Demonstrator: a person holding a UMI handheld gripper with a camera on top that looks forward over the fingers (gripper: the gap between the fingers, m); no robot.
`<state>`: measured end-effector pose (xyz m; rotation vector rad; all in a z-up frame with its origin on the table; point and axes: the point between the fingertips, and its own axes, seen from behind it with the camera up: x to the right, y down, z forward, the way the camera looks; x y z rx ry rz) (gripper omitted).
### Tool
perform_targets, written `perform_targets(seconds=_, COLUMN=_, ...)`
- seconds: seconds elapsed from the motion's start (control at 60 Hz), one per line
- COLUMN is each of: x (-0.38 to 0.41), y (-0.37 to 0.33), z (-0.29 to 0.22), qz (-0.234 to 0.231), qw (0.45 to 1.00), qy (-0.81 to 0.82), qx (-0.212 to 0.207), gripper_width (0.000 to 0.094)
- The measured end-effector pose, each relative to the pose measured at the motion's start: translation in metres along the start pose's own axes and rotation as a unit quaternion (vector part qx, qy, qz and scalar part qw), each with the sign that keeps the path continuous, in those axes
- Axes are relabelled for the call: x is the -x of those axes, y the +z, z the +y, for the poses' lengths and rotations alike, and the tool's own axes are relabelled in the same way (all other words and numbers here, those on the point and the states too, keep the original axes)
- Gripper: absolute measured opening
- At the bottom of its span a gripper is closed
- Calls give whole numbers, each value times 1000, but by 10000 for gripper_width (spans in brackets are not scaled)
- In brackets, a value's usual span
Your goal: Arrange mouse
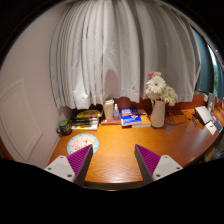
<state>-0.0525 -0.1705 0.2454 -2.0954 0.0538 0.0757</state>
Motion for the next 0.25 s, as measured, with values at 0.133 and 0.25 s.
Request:
perform_targets(seconds=0.133, x=-20, y=-11, z=5, qz=8, qw=1000, qy=-2, qx=1, gripper_width=836)
perform_targets(seconds=0.25, x=-33, y=-14, z=8, qz=20, qw=1000, qy=-4, qx=0, gripper_width=836)
